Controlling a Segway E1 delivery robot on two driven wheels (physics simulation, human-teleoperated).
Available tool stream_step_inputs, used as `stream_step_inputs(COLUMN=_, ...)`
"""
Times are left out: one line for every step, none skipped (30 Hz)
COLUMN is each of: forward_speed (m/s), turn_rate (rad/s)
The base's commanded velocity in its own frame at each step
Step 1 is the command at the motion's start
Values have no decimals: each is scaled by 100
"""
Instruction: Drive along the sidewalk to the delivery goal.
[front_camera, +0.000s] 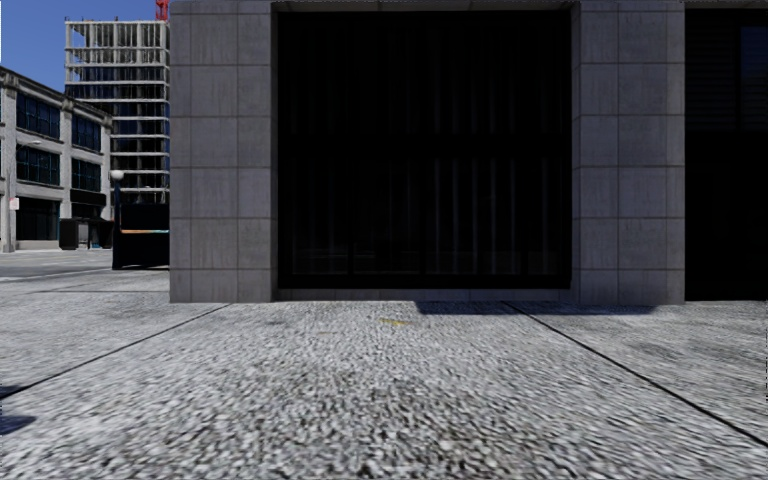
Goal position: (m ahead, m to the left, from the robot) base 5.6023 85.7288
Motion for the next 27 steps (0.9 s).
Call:
stream_step_inputs(forward_speed=200, turn_rate=29)
stream_step_inputs(forward_speed=200, turn_rate=29)
stream_step_inputs(forward_speed=200, turn_rate=38)
stream_step_inputs(forward_speed=200, turn_rate=47)
stream_step_inputs(forward_speed=200, turn_rate=51)
stream_step_inputs(forward_speed=200, turn_rate=53)
stream_step_inputs(forward_speed=200, turn_rate=53)
stream_step_inputs(forward_speed=200, turn_rate=56)
stream_step_inputs(forward_speed=200, turn_rate=60)
stream_step_inputs(forward_speed=200, turn_rate=66)
stream_step_inputs(forward_speed=200, turn_rate=70)
stream_step_inputs(forward_speed=200, turn_rate=70)
stream_step_inputs(forward_speed=200, turn_rate=73)
stream_step_inputs(forward_speed=200, turn_rate=73)
stream_step_inputs(forward_speed=200, turn_rate=73)
stream_step_inputs(forward_speed=200, turn_rate=73)
stream_step_inputs(forward_speed=200, turn_rate=74)
stream_step_inputs(forward_speed=200, turn_rate=74)
stream_step_inputs(forward_speed=200, turn_rate=74)
stream_step_inputs(forward_speed=200, turn_rate=74)
stream_step_inputs(forward_speed=200, turn_rate=74)
stream_step_inputs(forward_speed=200, turn_rate=74)
stream_step_inputs(forward_speed=200, turn_rate=74)
stream_step_inputs(forward_speed=200, turn_rate=74)
stream_step_inputs(forward_speed=200, turn_rate=74)
stream_step_inputs(forward_speed=200, turn_rate=74)
stream_step_inputs(forward_speed=200, turn_rate=74)
